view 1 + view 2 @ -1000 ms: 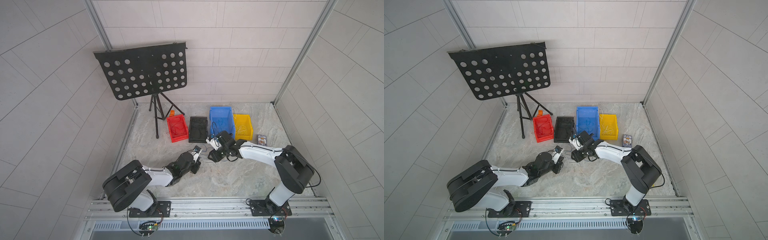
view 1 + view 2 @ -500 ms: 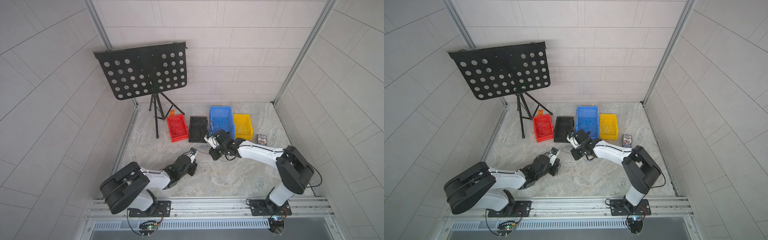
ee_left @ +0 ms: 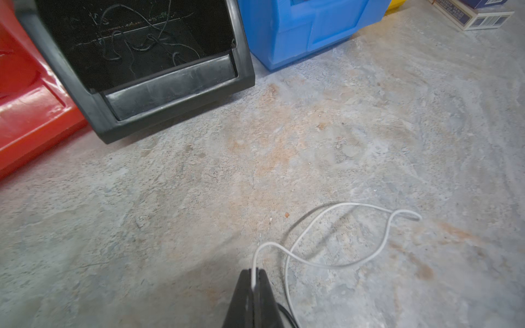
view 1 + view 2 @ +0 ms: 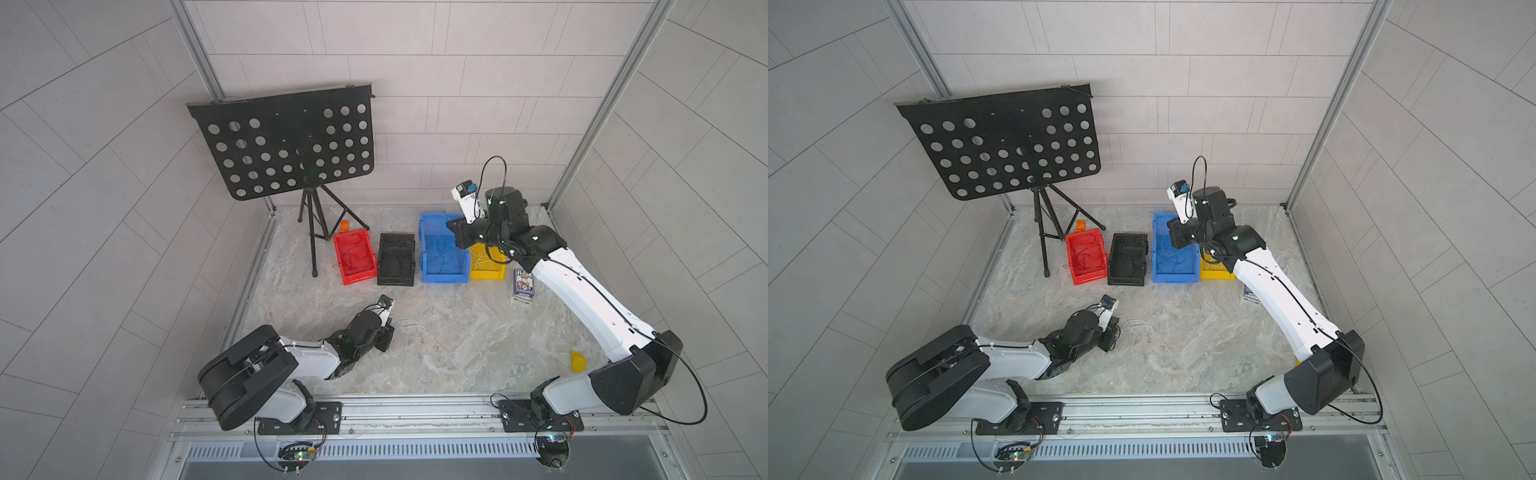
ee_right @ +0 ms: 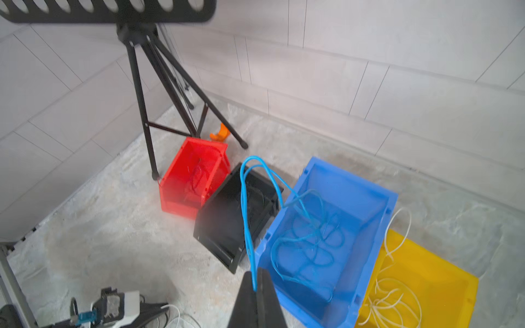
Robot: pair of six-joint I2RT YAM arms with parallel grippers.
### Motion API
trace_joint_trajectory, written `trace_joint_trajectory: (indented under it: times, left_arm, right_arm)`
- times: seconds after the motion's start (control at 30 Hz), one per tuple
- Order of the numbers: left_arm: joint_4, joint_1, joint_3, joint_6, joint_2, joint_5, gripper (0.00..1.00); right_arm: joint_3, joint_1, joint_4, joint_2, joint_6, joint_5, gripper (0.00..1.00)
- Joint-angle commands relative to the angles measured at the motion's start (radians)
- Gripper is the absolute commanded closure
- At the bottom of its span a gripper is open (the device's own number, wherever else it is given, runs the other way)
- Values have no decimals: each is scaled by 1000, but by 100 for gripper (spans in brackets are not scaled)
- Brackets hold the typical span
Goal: Untangle and sort cables by color
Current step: Place the cable in the bin.
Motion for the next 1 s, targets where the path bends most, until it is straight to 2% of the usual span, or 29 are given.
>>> trace_joint_trajectory:
  times: [0.0,0.23,0.33,0.47,0.6,0.77,0.97]
  left_arm:
    - [14,3,-3,-1,2,-5,100]
    - [14,2,-1,-1,2,2,100]
    - [12,3,-2,-1,1,3,100]
    - [10,2,-6,-1,-5,-1,100]
    - [12,3,-3,3,0,-2,100]
    - [19,3,-4,3,13,3,100]
    - [21,3,-5,5,13,6,100]
  right_arm:
    - [46,-37,-136,81,-31,-28,100]
    - [-62,-99,-45,209,-29,-43,100]
    - [-34,-112,-53,287,-44,-90,100]
    - [9,-109,-69,330,-54,-60,100]
    - [-26,-81,-16,217,-37,-16,100]
    - [21,-71,-37,85,-35,57,100]
    - [99,-73,-93,137,-42,9,100]
